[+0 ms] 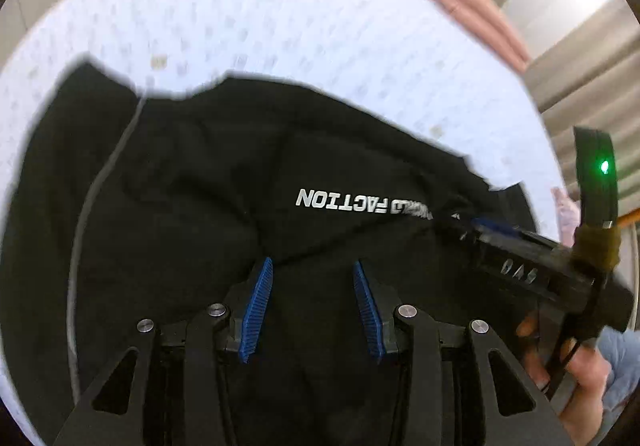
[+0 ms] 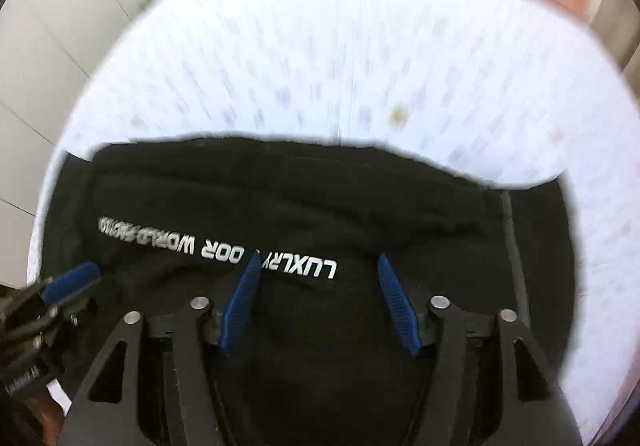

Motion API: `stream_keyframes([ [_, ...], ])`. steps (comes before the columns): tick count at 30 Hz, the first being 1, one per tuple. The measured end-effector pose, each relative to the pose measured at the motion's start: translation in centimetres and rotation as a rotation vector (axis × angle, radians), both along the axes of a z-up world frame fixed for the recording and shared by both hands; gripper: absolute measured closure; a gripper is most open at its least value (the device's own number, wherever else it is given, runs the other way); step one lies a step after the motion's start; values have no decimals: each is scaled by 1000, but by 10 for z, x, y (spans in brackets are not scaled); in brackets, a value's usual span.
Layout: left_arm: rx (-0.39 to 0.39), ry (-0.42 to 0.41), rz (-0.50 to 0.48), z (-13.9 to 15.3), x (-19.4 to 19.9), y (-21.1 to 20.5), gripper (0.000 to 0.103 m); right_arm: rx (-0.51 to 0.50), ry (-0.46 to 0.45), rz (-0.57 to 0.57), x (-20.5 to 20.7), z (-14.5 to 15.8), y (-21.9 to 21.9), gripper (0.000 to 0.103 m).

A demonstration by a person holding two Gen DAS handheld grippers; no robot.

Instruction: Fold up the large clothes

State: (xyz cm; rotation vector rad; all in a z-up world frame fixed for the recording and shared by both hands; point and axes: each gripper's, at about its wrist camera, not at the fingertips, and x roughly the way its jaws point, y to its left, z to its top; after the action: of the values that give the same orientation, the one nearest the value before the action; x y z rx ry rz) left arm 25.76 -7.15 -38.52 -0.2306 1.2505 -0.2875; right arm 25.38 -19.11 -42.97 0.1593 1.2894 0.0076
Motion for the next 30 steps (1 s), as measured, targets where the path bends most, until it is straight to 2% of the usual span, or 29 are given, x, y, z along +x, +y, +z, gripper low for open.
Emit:
stream_keyframes([
  [1, 32, -11, -13, -2, 1, -5, 60, 11, 9, -21, 4, -5, -3, 22],
  [2, 76, -27, -32, 1, 1, -11, 60, 25, 16, -37, 7, -8, -6, 19],
  [4, 125, -61, -54, 6, -7, -18, 60, 36, 9, -39, 6, -5, -6, 19],
  [5, 119, -75, -53, 10, -14, -16, 60, 35, -10, -31, 2, -2, -8, 20],
  [7, 59, -94, -49, 23, -30, -6, 59, 45, -77, -9, -15, 17, -16, 24],
  [11, 3, -116, -26, 45, -74, 15, 59, 60, -162, 68, -75, 56, -14, 24],
  [14, -1, -89, -10, 46, -106, 26, 59, 70, -151, 106, -117, 63, -4, 25],
  [16, 17, -57, -3, 35, -117, 27, 59, 37, -108, 117, -128, 54, 9, 30],
  [20, 43, -10, -14, -2, -110, 25, 60, -5, -24, 110, -137, 18, 19, 32],
  [22, 35, -4, 7, -8, -101, 26, 60, -11, -22, 103, -130, 12, 20, 31],
  [27, 70, -17, -16, 14, -106, 31, 59, 25, -36, 89, -133, 26, 13, 31],
  [30, 109, -82, 1, 40, -112, 59, 59, 44, -87, 31, -143, 50, -14, 30],
])
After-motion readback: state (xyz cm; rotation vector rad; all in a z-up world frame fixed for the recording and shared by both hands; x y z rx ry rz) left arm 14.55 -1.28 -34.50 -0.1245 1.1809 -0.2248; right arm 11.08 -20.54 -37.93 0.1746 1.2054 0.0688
